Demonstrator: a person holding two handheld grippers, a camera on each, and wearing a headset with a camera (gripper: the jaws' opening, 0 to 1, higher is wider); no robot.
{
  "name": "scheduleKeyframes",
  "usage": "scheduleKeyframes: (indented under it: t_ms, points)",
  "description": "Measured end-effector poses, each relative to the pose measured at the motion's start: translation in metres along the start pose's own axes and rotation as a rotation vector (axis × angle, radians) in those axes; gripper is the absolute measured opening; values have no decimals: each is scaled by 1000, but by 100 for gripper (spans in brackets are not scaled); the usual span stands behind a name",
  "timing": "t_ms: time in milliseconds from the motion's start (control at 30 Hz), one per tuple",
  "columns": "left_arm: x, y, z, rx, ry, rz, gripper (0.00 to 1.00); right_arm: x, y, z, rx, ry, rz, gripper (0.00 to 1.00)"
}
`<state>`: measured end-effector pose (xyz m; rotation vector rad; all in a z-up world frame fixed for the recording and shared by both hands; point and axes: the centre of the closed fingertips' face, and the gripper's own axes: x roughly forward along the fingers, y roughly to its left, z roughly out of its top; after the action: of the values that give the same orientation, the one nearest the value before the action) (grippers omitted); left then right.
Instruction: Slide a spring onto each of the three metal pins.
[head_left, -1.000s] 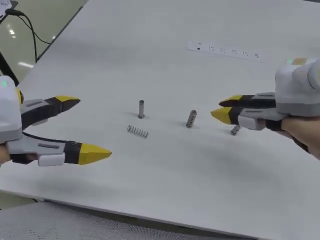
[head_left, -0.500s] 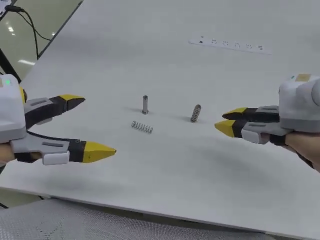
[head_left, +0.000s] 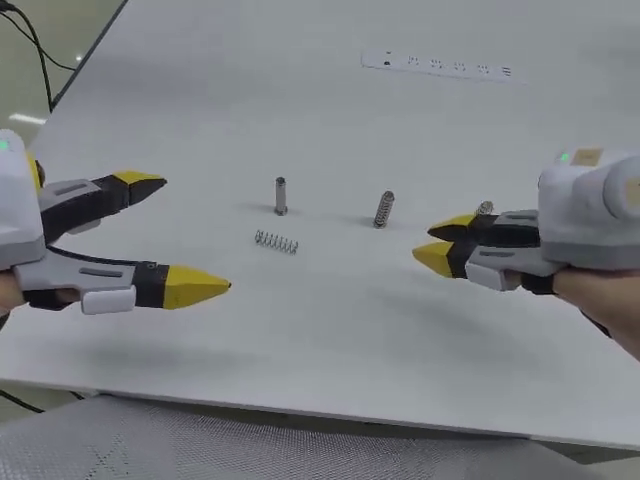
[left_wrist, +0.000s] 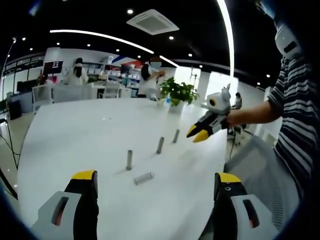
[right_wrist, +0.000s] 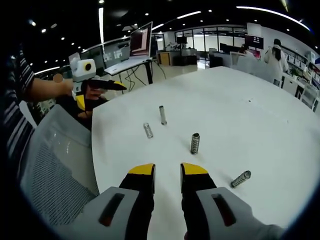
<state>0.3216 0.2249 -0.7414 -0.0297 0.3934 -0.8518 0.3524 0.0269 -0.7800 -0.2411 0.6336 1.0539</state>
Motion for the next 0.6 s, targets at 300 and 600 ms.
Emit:
scheduleKeyframes:
  t_ms: [300, 600]
  points:
    - [-1, -3, 1, 9, 11, -14, 93, 3, 3, -2, -17, 9, -2, 18]
    - [1, -3, -2, 2, 14, -15, 93, 25, 17, 8, -65, 28, 49, 19]
